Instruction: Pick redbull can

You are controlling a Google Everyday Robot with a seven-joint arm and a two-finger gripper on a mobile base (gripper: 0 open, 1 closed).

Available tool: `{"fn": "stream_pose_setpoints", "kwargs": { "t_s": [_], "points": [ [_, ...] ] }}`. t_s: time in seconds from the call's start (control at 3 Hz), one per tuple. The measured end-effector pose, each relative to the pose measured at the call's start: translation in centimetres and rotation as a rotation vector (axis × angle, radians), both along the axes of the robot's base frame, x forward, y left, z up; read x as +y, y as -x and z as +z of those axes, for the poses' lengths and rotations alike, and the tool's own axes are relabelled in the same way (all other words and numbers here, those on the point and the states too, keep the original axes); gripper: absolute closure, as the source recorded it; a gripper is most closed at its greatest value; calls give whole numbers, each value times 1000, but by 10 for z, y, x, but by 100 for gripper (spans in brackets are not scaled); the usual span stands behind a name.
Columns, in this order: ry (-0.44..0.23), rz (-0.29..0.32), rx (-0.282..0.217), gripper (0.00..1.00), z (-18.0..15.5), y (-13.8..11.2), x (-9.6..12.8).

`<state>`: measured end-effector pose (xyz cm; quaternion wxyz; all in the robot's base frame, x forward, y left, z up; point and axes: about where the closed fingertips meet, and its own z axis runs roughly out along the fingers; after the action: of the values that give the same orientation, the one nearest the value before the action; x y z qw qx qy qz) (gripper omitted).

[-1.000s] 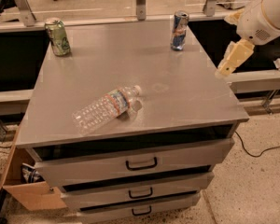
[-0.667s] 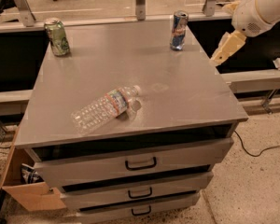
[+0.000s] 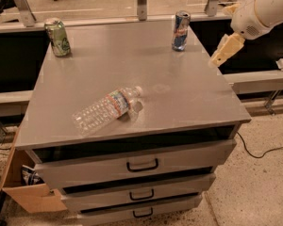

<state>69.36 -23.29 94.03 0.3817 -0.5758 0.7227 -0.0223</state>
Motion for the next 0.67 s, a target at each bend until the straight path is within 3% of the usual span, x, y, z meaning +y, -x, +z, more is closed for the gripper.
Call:
{"fn": "stream_pose_setpoints", "kwargs": {
  "t_s": [0.33, 0.67],
  "points": [
    [-68, -50, 2, 0, -29, -26, 9],
    [-154, -119, -31, 0, -48, -67, 17]
  ]
}}
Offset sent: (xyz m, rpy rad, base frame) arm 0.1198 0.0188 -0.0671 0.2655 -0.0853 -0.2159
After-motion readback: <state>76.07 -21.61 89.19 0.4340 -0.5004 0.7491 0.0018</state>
